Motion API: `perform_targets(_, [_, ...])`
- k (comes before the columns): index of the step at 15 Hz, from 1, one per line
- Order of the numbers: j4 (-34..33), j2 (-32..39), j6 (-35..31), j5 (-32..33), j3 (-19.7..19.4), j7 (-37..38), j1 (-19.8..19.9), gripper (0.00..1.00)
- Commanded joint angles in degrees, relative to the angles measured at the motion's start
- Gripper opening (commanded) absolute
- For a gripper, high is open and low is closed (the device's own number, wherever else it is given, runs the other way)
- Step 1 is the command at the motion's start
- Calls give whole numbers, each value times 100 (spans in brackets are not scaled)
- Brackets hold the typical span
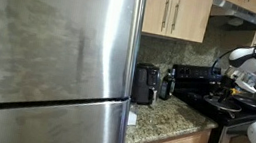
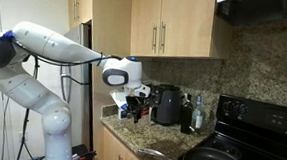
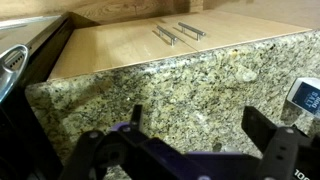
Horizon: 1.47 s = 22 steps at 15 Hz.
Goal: Move the black pan to the top left plate on the stove
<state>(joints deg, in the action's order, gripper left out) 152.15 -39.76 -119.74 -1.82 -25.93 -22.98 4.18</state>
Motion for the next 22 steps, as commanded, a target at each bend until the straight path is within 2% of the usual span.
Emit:
perform_targets(1, [-10, 55, 16, -133, 155, -108, 170, 100])
perform_targets(4, [-446, 604, -361, -296, -32, 124, 240, 100])
perform_targets(7, [-750, 1291, -1520, -480, -342, 237, 384, 100])
perform_targets(8, [-849, 1429, -1705, -687, -404, 353, 392, 100])
perform_targets(9, [-534, 913, -1380, -526, -165, 230, 477, 100])
perform_targets(12, [-768, 1358, -1639, -701, -274, 247, 519, 100])
perform_targets(13, [-811, 1738, -1764, -389, -194, 528, 749, 100])
perform_targets(16, [-770, 2372, -2379, 140, -419, 623, 1296, 100])
perform_targets(19, [-758, 3024, -3073, 608, -291, 1238, 1799, 100])
perform_targets(20, [-745, 3146, -3319, 558, -234, 1550, 1841, 100])
perform_targets(21, [-735, 2785, -2891, 417, -314, 1064, 1781, 100])
perform_targets(22, [-736, 2951, -3085, 441, -279, 1246, 1834, 100])
